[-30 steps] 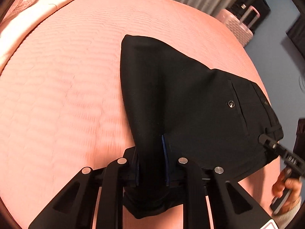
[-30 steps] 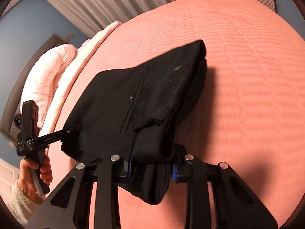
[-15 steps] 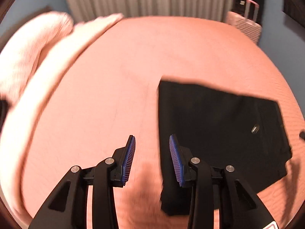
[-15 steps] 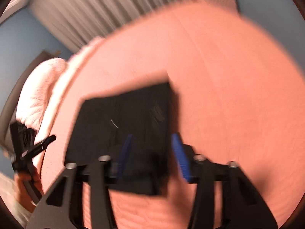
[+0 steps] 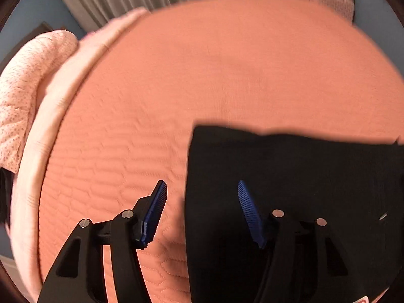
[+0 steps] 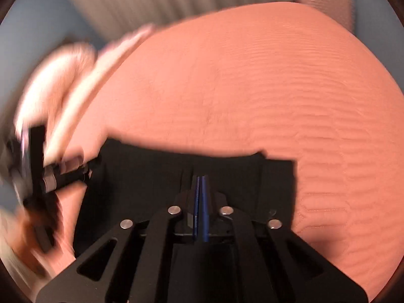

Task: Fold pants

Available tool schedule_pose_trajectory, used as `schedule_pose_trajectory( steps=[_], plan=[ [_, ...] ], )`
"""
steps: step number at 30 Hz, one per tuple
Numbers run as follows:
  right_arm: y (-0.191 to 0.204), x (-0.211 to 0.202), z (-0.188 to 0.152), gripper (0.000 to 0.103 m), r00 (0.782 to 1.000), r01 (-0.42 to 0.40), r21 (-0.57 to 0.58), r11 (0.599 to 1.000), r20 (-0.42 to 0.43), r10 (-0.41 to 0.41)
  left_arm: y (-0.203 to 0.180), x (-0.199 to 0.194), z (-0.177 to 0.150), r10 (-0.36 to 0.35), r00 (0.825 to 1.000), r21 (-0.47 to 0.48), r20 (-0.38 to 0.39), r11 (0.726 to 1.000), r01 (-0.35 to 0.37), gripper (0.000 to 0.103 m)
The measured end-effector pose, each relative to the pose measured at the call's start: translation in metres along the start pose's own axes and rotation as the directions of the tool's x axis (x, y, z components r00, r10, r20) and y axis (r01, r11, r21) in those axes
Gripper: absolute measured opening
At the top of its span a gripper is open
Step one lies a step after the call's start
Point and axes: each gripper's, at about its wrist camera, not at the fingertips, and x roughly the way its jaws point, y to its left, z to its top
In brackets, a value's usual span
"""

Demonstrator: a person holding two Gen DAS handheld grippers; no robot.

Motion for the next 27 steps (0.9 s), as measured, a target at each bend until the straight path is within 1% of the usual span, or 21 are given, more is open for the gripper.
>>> schedule_pose_trajectory(
  steps=[1,2,3,4,5,6,7,9,10,11,12,13,15,17,18,19,20,22,24,25,27],
  plan=[
    [-0.013,-0.003,-0.005,0.0,1.0,-0.025,0.064,0.998,0.016,0.024,-0.001,0.0,-0.003,0.005,1.0,0.013,0.009,1.0,-0.005,0.06],
    [-0.027,-0.025,-0.012,0.001,0.999,-0.004,0.176,0.984,0.054,-0.006,0.003,-0.013,-0.007,0.037,0.999,0.0,0.027,0.999,-0.037,0.057],
    [-0.028,-0.041,-0.016,0.003,0.996,0.005,0.191,0.982,0.085,-0.021,0.008,-0.031,-0.013,0.046,0.997,-0.02,0.057,0.999,-0.045,0.054],
    [-0.021,-0.06,-0.025,0.003,0.992,-0.019,0.17,0.985,0.126,-0.003,0.012,-0.047,-0.021,0.025,0.996,-0.031,0.089,0.999,-0.022,0.059],
    [-0.009,-0.076,-0.039,0.003,0.989,-0.038,0.123,0.992,0.15,0.019,0.014,-0.067,-0.032,-0.001,0.993,-0.052,0.117,0.999,0.008,0.059],
    [-0.002,-0.079,-0.051,0.003,0.99,-0.025,0.097,0.995,0.138,0.011,0.012,-0.081,-0.045,-0.02,0.992,-0.067,0.127,0.997,0.028,0.059],
    [0.001,-0.073,-0.067,0.003,0.995,0.007,0.066,0.998,0.096,-0.013,0.007,-0.087,-0.049,-0.034,0.991,-0.072,0.13,0.996,0.044,0.064],
    [-0.009,-0.044,-0.087,0.0,0.998,0.062,0.057,0.997,0.019,-0.063,-0.015,-0.086,-0.074,-0.034,0.996,-0.06,0.088,0.997,0.039,0.067],
    [-0.023,-0.05,-0.097,0.0,0.998,0.018,0.125,0.992,0.053,-0.024,-0.021,-0.084,-0.09,-0.034,0.999,-0.048,0.042,0.998,0.036,0.067],
    [-0.023,-0.059,-0.096,0.0,0.998,0.036,0.184,0.982,0.047,-0.045,-0.027,-0.074,-0.102,-0.03,0.999,-0.04,-0.011,0.999,0.029,0.067],
    [-0.022,-0.081,-0.099,0.002,0.996,0.046,0.222,0.974,0.067,-0.063,-0.029,-0.079,-0.109,-0.025,1.0,-0.044,0.003,0.999,0.025,0.067],
    [-0.02,-0.097,-0.103,0.006,0.993,0.036,0.223,0.974,0.098,-0.059,-0.03,-0.092,-0.118,-0.008,0.999,-0.047,0.031,0.999,0.01,0.067],
    [-0.003,-0.132,-0.109,0.007,0.988,0.012,0.191,0.982,0.151,-0.042,-0.031,-0.119,-0.13,-0.015,0.998,-0.069,0.054,0.997,0.019,0.067],
    [0.016,-0.161,-0.122,0.008,0.983,0.01,0.167,0.986,0.18,-0.04,-0.031,-0.146,-0.138,-0.042,0.995,-0.097,0.09,0.994,0.051,0.077],
    [0.024,-0.161,-0.114,0.01,0.982,0.011,0.162,0.987,0.187,-0.042,-0.033,-0.159,-0.135,-0.038,0.993,-0.101,0.111,0.994,0.05,0.082],
    [0.037,-0.166,-0.11,0.026,0.98,0.017,0.155,0.988,0.193,-0.047,-0.035,-0.176,-0.14,-0.021,0.99,-0.107,0.139,0.994,0.036,0.083],
    [0.045,-0.173,-0.113,0.056,0.977,0.031,0.148,0.989,0.203,-0.061,-0.038,-0.189,-0.143,-0.016,0.987,-0.104,0.157,0.994,0.033,0.084],
    [0.06,-0.182,-0.115,0.091,0.965,0.053,0.138,0.989,0.248,-0.086,-0.042,-0.207,-0.145,-0.016,0.983,-0.102,0.181,0.994,0.035,0.086],
    [0.077,-0.193,-0.12,0.092,0.947,0.088,0.109,0.99,0.299,-0.117,-0.037,-0.225,-0.144,-0.039,0.978,-0.107,0.206,0.992,0.062,0.086],
    [0.092,-0.186,-0.114,0.092,0.944,0.102,0.096,0.99,0.304,-0.127,-0.037,-0.234,-0.146,-0.049,0.976,-0.106,0.213,0.992,0.073,0.086],
    [0.099,-0.199,-0.117,0.092,0.938,0.124,0.07,0.99,0.316,-0.14,-0.04,-0.25,-0.151,-0.042,0.974,-0.102,0.222,0.993,0.066,0.086]
  ],
)
